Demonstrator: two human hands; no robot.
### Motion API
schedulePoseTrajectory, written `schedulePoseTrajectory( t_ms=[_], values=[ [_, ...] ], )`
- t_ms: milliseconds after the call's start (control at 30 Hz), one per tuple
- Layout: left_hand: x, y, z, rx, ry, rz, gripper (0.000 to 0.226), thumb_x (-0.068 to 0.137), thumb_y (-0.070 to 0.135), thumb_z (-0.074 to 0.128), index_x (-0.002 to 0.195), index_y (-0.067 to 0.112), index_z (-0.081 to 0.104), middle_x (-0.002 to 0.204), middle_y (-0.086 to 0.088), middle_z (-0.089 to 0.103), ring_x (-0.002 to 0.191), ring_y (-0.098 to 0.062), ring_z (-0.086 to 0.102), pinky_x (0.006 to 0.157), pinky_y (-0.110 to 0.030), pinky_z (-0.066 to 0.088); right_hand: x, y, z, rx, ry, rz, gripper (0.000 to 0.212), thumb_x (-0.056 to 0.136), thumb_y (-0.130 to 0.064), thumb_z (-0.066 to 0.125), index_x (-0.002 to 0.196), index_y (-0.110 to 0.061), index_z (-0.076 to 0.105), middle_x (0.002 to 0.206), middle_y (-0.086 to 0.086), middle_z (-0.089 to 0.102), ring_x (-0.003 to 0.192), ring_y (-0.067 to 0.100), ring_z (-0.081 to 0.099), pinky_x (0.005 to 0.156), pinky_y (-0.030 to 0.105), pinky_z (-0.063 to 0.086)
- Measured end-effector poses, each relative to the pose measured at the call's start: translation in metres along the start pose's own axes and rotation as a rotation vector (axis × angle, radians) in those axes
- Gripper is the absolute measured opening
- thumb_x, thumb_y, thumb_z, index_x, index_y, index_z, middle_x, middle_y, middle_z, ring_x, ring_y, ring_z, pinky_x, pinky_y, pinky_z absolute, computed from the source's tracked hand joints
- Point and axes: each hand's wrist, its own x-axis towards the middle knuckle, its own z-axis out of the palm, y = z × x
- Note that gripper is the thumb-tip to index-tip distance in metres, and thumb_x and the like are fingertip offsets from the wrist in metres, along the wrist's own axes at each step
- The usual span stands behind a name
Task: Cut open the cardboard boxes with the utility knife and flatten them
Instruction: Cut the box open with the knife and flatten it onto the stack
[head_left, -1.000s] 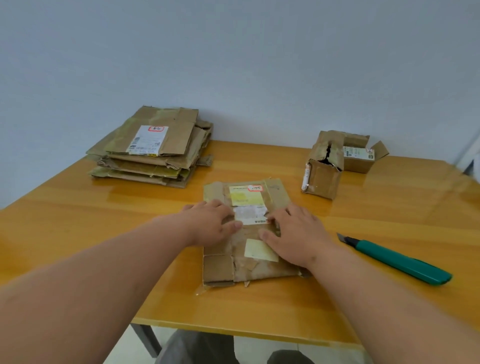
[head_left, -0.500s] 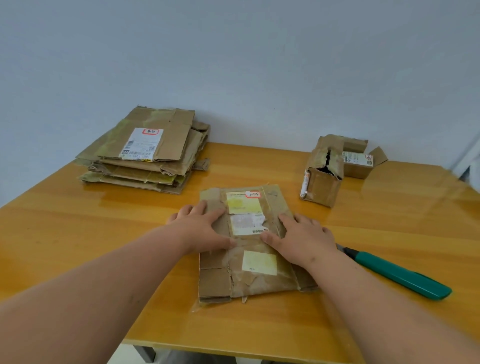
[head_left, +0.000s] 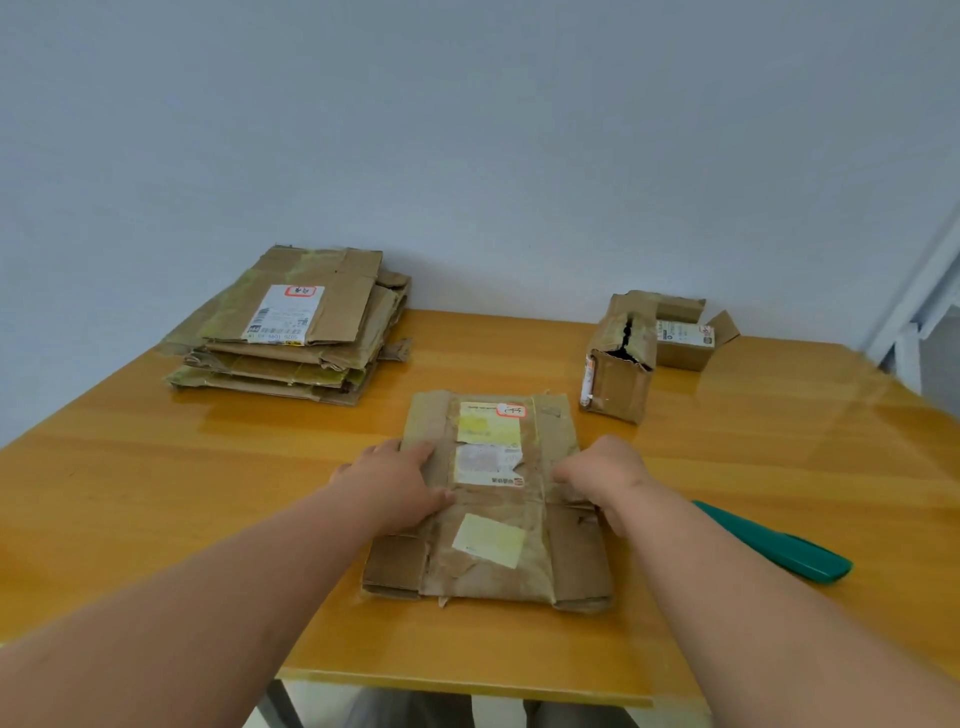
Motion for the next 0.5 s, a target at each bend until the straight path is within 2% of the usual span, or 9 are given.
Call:
schedulePoseTrajectory(
  t_ms=[67,100,167,200,267,300,400,500],
  values=[
    [-0.004,-0.001,-0.003,-0.028,0.036,0.002,0.084,0.083,0.067,0.055,0.151,0.036,0.019,0.155,-0.003,0.028,0.140,-0.029,0.028,0.111,-0.050,0.032,-0.003,0.003,0.000,0.083,-0.030,0.041,0.017,0.087,-0.008,0.066,0.081,-0.011,0.051,0.088,0.009,0.056,0.073,0.023,0.055,0.051,0.030,0.051],
    [-0.006,-0.001,-0.003,-0.059,0.057,0.002,0.087,0.081,0.064,0.060,0.151,0.034,0.019,0.153,-0.004,0.032,0.138,-0.029,0.031,0.109,-0.049,0.035,-0.006,0.006,0.000,0.118,-0.045,0.048,0.014,0.086,-0.005,0.066,0.086,-0.009,0.053,0.093,0.011,0.057,0.079,0.026,0.057,0.056,0.035,0.057],
    [-0.010,-0.002,-0.004,-0.173,0.100,-0.014,0.102,0.075,0.056,0.072,0.153,0.030,0.011,0.150,-0.006,0.036,0.134,-0.030,0.037,0.107,-0.045,0.039,-0.008,0.009,0.001,0.153,-0.068,0.017,0.017,0.086,-0.004,0.065,0.099,-0.010,0.056,0.102,0.012,0.060,0.094,0.030,0.061,0.079,0.047,0.059],
    [-0.013,-0.003,-0.004,-0.256,0.118,-0.036,0.109,0.073,0.051,0.077,0.154,0.029,0.007,0.149,-0.008,0.036,0.133,-0.031,0.039,0.104,-0.045,0.041,-0.009,0.009,0.001,0.183,-0.080,-0.013,0.019,0.088,-0.006,0.063,0.104,-0.013,0.054,0.103,0.009,0.061,0.096,0.029,0.061,0.081,0.047,0.058],
    [-0.018,-0.005,-0.008,-0.447,0.155,-0.089,0.116,0.070,0.042,0.083,0.154,0.029,0.003,0.147,-0.008,0.035,0.129,-0.031,0.043,0.099,-0.045,0.044,-0.013,0.007,0.001,0.278,-0.111,-0.083,0.022,0.094,-0.012,0.060,0.108,-0.023,0.048,0.102,0.002,0.061,0.092,0.024,0.062,0.071,0.041,0.058],
    [-0.021,-0.007,-0.010,-0.540,0.171,-0.111,0.117,0.069,0.039,0.084,0.154,0.028,0.004,0.145,-0.008,0.036,0.127,-0.031,0.044,0.098,-0.046,0.045,-0.015,0.006,0.001,0.323,-0.132,-0.112,0.025,0.096,-0.014,0.058,0.111,-0.029,0.044,0.103,0.001,0.062,0.092,0.023,0.063,0.071,0.040,0.058],
    [-0.026,-0.017,-0.016,-0.846,0.141,-0.122,0.099,0.072,0.030,0.083,0.149,0.025,0.021,0.127,-0.005,0.050,0.111,-0.027,0.053,0.089,-0.042,0.049,-0.019,0.003,0.001,0.415,-0.165,-0.179,0.031,0.100,-0.021,0.054,0.117,-0.041,0.036,0.108,-0.002,0.062,0.099,0.025,0.063,0.089,0.050,0.055],
    [-0.032,-0.029,-0.023,-1.065,0.027,-0.080,0.074,0.080,0.014,0.074,0.140,0.029,0.035,0.112,-0.005,0.059,0.100,-0.026,0.060,0.082,-0.042,0.054,-0.021,-0.003,0.001,0.438,-0.136,-0.247,0.036,0.102,-0.025,0.051,0.126,-0.045,0.034,0.108,-0.010,0.058,0.103,0.022,0.059,0.096,0.050,0.050]
  ],
)
